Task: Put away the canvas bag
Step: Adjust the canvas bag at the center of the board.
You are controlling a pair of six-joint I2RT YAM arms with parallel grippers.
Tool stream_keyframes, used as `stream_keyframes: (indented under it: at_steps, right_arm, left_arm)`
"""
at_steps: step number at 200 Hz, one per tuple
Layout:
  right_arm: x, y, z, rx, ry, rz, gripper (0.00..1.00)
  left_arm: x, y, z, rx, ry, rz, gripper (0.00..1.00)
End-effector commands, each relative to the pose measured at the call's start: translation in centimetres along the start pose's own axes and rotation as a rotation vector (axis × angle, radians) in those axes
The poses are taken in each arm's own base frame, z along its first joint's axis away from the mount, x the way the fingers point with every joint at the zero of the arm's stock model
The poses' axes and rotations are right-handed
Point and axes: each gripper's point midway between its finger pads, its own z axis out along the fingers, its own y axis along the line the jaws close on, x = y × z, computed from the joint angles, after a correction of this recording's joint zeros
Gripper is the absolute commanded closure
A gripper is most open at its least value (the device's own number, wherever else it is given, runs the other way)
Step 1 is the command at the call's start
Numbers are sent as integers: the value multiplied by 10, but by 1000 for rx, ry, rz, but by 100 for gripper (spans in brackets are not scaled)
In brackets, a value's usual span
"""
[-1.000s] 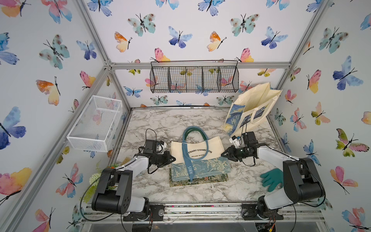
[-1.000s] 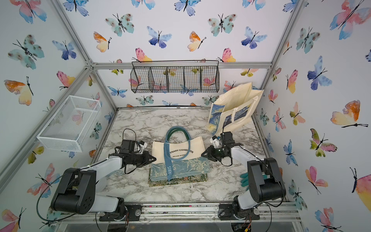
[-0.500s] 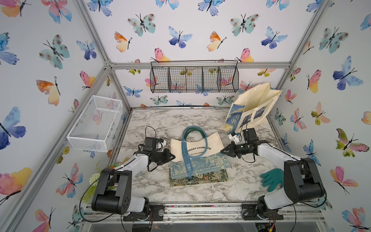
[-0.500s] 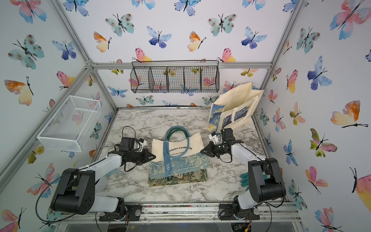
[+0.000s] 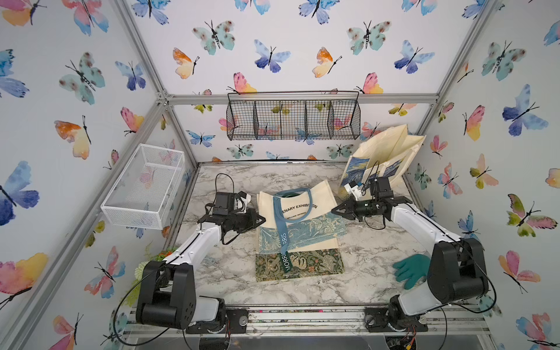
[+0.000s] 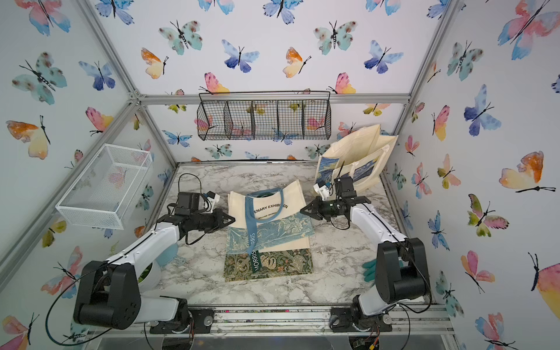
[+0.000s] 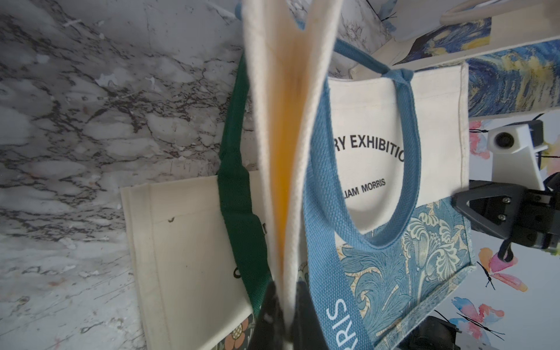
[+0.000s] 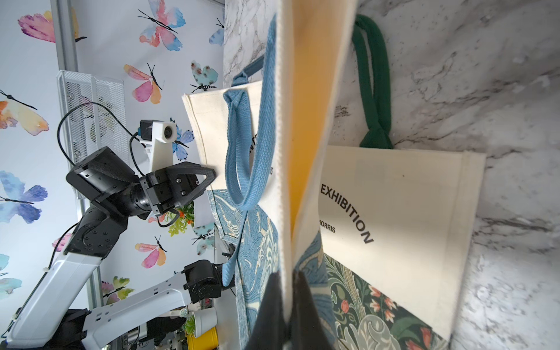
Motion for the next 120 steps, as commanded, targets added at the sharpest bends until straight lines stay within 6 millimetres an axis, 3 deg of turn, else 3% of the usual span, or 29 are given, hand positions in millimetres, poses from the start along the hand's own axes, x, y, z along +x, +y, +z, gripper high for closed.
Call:
stream_keyframes:
  at_steps: [1, 32, 55, 86, 120]
  right_arm:
    - [11, 16, 0, -72, 42, -11, 98]
    - [2, 27, -3, -94, 31, -18, 98]
    - [6, 25, -4, -79, 35, -14, 98]
    - [29, 14, -5, -61, 62, 20, 98]
    - [67, -18, 1, -17, 103, 92, 98]
  left_arm:
    - [10, -20, -7, 83, 30, 15, 100]
    - [2, -30, -12, 101, 13, 23, 100]
    - [5, -31, -14, 96, 33, 25, 100]
    - [18, -28, -20, 88, 41, 11, 100]
    - [46, -12, -13, 100, 66, -78, 97]
